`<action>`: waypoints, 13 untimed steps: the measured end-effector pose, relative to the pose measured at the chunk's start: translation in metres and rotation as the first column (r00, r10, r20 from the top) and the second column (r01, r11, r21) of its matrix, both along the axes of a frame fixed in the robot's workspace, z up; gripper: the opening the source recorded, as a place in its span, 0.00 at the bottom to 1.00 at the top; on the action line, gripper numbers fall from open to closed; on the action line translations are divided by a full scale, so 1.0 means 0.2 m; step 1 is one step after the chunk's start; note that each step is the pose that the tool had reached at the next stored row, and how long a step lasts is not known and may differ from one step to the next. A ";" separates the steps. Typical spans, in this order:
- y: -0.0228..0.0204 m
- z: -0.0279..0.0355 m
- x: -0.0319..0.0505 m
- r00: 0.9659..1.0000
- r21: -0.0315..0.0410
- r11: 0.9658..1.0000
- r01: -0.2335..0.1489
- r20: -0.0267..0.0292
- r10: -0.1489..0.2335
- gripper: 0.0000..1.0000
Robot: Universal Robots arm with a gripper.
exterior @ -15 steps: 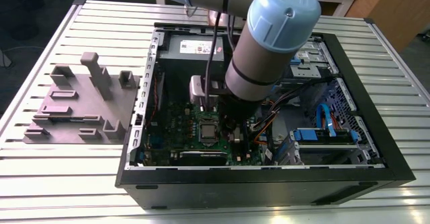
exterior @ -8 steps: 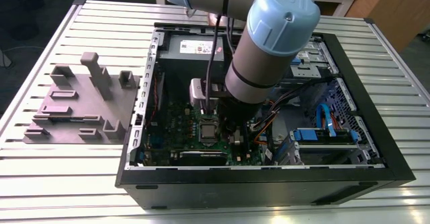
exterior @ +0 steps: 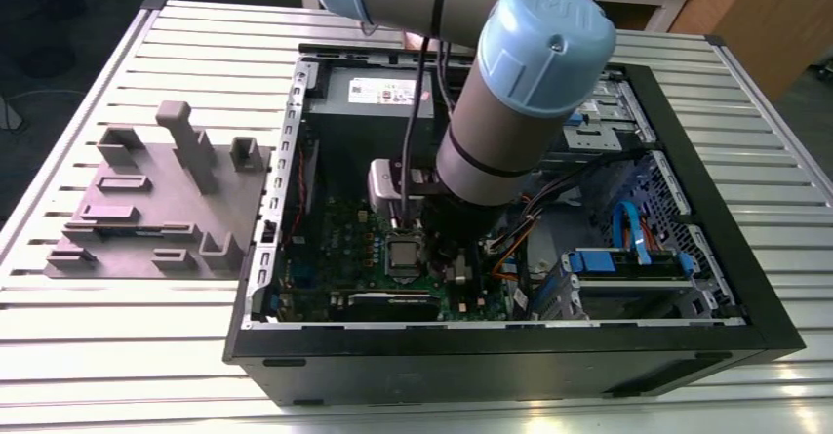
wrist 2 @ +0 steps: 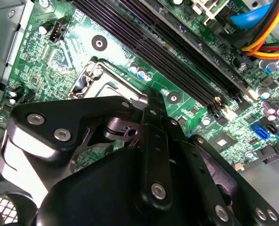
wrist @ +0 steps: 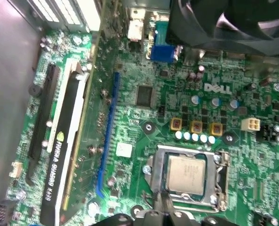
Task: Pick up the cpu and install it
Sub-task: 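Install the first cpu locking lever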
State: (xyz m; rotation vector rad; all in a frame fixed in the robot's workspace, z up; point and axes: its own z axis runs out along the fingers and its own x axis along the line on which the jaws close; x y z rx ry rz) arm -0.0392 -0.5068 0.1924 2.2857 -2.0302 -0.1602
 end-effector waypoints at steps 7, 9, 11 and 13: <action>0.000 -0.016 0.016 1.000 -0.001 1.000 -0.013 0.000 0.013 0.11; 0.000 -0.020 0.020 1.000 0.000 1.000 -0.015 0.000 0.015 0.11; 0.000 -0.022 0.022 1.000 -0.001 1.000 -0.018 0.000 0.018 0.11; 0.000 -0.026 0.025 1.000 -0.001 1.000 -0.021 0.000 0.021 0.11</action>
